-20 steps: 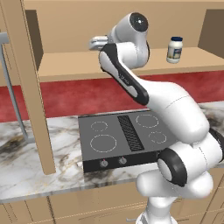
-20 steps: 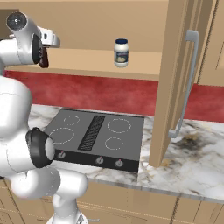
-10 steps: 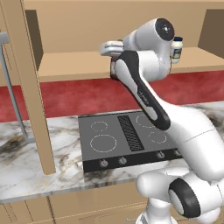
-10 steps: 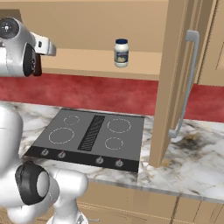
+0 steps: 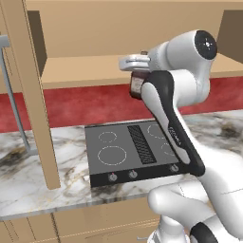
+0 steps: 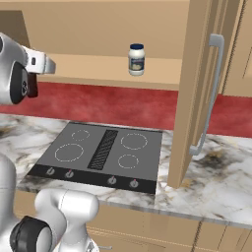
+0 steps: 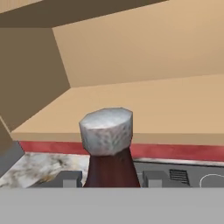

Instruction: Move the ketchup and mayonnaise from the cabinet to the dining counter.

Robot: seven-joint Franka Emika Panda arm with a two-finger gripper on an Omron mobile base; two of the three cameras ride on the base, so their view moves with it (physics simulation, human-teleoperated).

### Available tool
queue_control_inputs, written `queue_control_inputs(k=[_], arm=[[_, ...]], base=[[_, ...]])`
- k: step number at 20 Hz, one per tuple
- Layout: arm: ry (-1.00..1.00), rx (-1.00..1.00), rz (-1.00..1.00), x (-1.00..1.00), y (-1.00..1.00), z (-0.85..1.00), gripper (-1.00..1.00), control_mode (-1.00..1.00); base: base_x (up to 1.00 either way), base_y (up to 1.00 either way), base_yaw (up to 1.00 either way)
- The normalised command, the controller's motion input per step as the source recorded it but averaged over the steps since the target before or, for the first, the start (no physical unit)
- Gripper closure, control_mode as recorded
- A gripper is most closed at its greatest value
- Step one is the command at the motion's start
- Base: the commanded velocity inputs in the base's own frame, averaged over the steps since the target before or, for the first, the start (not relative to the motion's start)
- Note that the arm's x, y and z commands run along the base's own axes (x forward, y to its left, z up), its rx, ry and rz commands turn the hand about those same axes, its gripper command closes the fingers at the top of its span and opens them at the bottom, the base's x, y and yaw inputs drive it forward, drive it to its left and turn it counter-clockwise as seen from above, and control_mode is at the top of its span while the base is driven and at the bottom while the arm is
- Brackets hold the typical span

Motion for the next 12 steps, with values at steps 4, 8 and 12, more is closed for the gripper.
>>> queue_control_inputs(k=[4,8,12], arm=[[0.00,0.00,-0.03,-0.62,-0.01,0.00,1.00,-1.00],[0.00,0.00,-0.04,-0.58,-0.01,0.00,1.00,-1.00],[0.01,0.00,-0.01,-0.31,0.00,0.00,1.00,-1.00]], base=[[0.00,0.00,0.00],[0.00,0.00,0.00],[0.00,0.00,0.00]])
